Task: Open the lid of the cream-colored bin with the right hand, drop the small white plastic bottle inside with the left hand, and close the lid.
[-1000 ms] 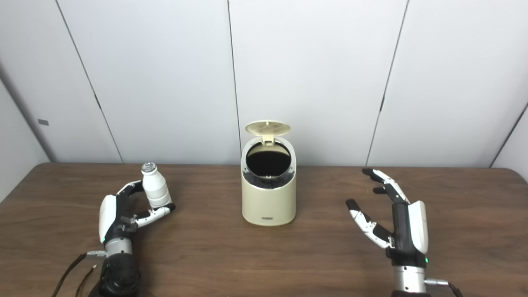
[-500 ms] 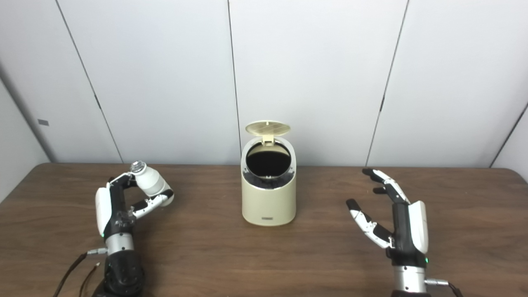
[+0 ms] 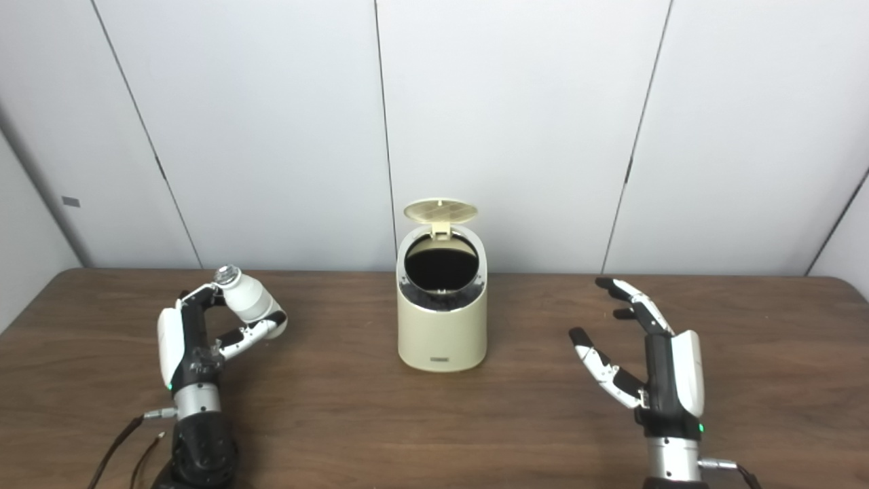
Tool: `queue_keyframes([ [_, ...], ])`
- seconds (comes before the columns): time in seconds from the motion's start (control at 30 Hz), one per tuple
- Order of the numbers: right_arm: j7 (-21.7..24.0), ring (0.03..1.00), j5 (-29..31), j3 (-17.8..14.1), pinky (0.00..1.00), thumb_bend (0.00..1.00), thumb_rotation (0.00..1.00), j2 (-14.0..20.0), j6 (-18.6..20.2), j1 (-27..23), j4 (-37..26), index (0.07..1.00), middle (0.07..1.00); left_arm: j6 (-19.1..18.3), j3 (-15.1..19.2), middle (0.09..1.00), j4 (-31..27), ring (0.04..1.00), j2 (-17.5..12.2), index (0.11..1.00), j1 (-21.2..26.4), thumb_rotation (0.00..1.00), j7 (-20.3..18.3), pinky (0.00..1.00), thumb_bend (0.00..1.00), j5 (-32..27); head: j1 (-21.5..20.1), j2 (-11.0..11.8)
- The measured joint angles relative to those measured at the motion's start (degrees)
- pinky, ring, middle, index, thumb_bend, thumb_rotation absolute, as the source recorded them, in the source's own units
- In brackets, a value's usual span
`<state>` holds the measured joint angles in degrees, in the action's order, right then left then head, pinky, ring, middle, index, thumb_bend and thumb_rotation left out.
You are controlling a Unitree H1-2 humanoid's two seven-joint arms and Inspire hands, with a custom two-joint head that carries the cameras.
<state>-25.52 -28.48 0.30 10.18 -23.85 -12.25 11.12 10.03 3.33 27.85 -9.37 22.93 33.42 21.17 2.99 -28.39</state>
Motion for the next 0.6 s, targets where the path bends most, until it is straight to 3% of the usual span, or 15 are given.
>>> queue_keyframes([
  [0.2, 0.0, 0.752, -0.2, 0.1, 0.62, 0.25, 0.39, 0.0, 0.0, -0.2, 0.1, 0.731, 0.778, 0.0, 0.3, 0.485, -4.4, 0.767, 0.4, 0.477, -0.4, 0.00, -1.0, 1.00, 0.52, -1.1, -0.1, 0.1],
  [0.33, 0.2, 0.759, 0.0, 0.2, 0.63, 0.27, 0.42, 0.0, 0.0, -0.2, 0.0, 0.739, 0.782, 0.0, 0.3, 0.486, -9.0, 0.775, 1.2, 0.477, -0.9, 0.00, -2.9, 1.00, 0.52, -1.7, -0.1, 0.2],
  [0.4, 1.2, 0.767, 0.5, 0.2, 0.64, 0.27, 0.42, 0.0, 0.5, -0.2, -0.3, 0.749, 0.787, -0.1, 0.3, 0.493, -11.2, 0.762, 1.6, 0.469, -1.1, 0.00, -4.3, 0.86, 0.52, -2.3, -0.2, 0.2],
  [0.6, 3.5, 0.779, 2.3, -0.4, 0.67, 0.30, 0.37, 0.0, 1.9, -0.1, -1.0, 0.740, 0.787, -1.9, 0.3, 0.505, -19.0, 0.744, 2.9, 0.458, -1.9, 0.00, -7.4, 0.75, 0.52, -2.9, -0.7, 0.2],
])
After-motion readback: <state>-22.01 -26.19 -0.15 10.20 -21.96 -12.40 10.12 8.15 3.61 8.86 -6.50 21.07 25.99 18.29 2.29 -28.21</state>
